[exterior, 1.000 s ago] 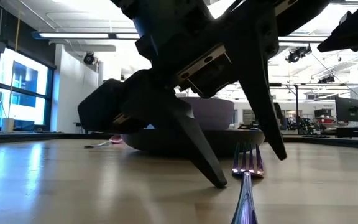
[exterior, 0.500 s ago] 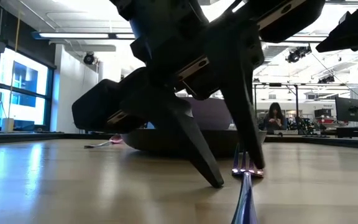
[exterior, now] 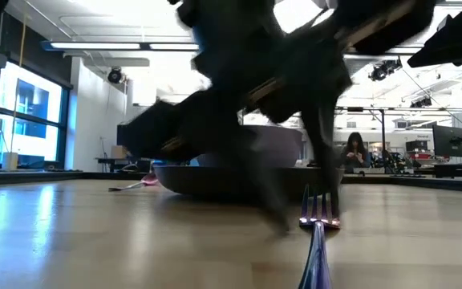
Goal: Set table place
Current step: Move the fork to the left side of the black plate
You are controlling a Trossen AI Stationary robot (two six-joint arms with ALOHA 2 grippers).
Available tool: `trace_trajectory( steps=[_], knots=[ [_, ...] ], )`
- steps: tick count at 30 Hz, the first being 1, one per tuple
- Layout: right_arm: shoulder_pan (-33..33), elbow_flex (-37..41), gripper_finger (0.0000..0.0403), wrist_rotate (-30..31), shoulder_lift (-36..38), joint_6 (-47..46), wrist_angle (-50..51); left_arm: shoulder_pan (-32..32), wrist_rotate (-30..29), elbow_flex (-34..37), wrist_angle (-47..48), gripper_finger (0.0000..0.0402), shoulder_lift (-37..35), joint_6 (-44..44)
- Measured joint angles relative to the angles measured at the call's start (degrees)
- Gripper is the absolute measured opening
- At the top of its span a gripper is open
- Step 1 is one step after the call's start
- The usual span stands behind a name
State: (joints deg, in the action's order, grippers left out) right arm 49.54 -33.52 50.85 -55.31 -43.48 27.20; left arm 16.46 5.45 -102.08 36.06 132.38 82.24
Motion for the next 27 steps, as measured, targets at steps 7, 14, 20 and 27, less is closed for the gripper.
trace_trajectory(
  steps=[7,14,20,27],
  knots=[
    [0.0,0.0,0.0204,0.0,0.0,-0.2,0.3,0.0,1.7,-5.7,2.0,0.0140,3.3,-1.0],
    [0.4,0.0,0.0204,-0.1,0.1,-0.1,0.6,0.0,1.8,-8.2,8.1,0.0128,4.3,-1.4],
    [0.4,0.0,0.0204,-0.3,0.3,-0.2,0.9,0.0,2.0,-9.3,7.7,0.0117,4.9,-3.0],
    [0.4,0.0,0.0204,0.0,0.2,-0.1,0.9,0.1,2.2,-10.1,6.8,0.0144,5.1,-4.7]
  ],
)
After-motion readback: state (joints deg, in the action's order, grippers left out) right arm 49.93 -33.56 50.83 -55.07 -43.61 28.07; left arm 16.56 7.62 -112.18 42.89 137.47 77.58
